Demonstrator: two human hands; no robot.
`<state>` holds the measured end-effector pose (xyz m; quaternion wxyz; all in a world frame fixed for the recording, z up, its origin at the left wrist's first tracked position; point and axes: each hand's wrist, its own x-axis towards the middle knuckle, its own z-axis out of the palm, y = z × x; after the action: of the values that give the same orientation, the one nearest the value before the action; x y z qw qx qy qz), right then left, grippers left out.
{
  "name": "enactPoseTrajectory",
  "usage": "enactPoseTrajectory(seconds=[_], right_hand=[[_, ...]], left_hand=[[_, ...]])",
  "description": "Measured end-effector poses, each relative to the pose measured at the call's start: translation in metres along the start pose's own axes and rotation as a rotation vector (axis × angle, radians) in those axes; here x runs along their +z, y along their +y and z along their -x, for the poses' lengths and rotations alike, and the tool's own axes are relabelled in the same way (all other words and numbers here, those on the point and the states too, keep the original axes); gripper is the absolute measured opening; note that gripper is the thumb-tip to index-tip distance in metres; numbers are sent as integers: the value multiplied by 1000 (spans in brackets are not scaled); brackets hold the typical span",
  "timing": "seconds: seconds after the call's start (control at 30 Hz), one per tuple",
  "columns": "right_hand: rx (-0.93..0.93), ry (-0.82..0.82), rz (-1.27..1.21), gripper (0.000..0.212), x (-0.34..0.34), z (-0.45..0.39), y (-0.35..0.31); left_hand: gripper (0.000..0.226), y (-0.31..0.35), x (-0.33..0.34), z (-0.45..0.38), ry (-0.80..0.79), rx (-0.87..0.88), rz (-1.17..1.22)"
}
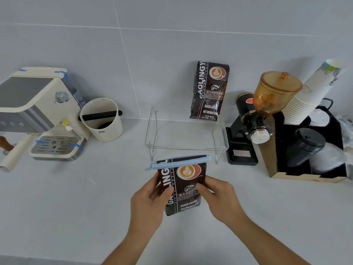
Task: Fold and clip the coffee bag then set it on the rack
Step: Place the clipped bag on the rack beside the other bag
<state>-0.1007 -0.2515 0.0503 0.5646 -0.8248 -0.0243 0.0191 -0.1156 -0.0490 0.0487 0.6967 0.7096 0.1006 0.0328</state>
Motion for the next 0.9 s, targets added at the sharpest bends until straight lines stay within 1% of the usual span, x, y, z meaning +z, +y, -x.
enactPoseTrajectory(seconds=[0.37,0.53,0.67,0.8,0.9], right_hand=[[-193,36,-11,19,-30,-46,-71],[-225,64,-16,27,-39,-71,-104],[-239,105,6,17,-46,-92,-118],[-258,120,14,18,-50,-113,-133],[-263,165,90,13,-50,-127,-141]], left_hand=[[45,75,0,-43,-38,205,82],[44,110,2,-71,-65,274,93],[42,130,6,-95,-80,285,116],[38,150,8,-116,-97,342,82],[37,160,10,-131,-106,359,56]])
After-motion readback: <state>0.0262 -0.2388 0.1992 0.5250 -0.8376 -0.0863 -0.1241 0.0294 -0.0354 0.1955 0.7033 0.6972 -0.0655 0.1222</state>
